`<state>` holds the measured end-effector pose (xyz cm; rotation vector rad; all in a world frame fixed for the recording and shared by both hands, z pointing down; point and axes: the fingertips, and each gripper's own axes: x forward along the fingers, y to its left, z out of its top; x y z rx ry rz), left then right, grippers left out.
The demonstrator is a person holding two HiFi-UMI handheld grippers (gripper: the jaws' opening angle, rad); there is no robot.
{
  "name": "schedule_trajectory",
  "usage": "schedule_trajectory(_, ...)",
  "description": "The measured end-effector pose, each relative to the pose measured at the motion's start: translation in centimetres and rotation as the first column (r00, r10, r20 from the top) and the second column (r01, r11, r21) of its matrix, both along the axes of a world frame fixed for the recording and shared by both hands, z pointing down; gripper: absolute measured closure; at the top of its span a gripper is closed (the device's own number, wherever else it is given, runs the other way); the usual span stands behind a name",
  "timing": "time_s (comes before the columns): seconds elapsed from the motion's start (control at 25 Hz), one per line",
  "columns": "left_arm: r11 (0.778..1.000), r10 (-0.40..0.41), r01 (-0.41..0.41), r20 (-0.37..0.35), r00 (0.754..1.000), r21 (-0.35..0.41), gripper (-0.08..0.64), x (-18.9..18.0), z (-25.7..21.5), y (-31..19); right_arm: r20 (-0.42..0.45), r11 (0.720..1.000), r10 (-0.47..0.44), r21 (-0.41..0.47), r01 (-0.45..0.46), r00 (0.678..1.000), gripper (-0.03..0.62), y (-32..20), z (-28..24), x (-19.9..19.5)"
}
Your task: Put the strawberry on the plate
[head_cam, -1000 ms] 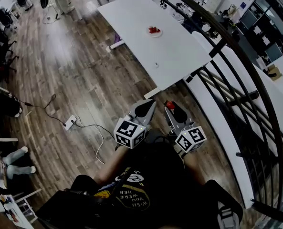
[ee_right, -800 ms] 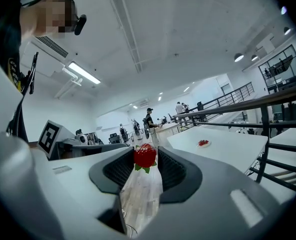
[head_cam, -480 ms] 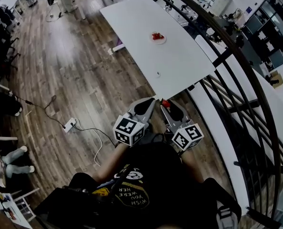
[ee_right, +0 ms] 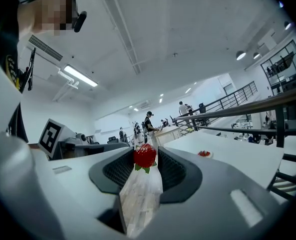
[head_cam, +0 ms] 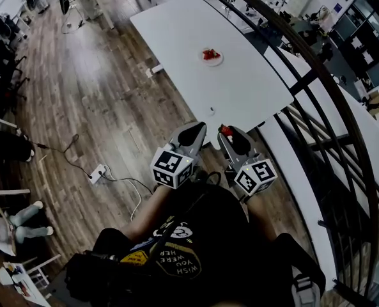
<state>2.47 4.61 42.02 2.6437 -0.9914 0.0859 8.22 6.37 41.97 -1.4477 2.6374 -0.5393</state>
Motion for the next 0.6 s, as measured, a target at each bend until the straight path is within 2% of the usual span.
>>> schedule_trajectory(0.32,0.998,-0.013,0.014,0.018,1.0,-0.064,0.558,-1.8,3.0,-4.8,0.0,0.999,0.013,-0.035,-0.013,1.0,0.44,-4.8,2.0,-0.9)
schedule_trajectory(0.6,0.998,0.04,-0.04,0.01,0.999,-0.054,0.558,-3.8,2.6,-11.1,-0.019,0.997,0.059,-0.052,-0.06,0.998,0.44,-10.9,2.3,-3.1)
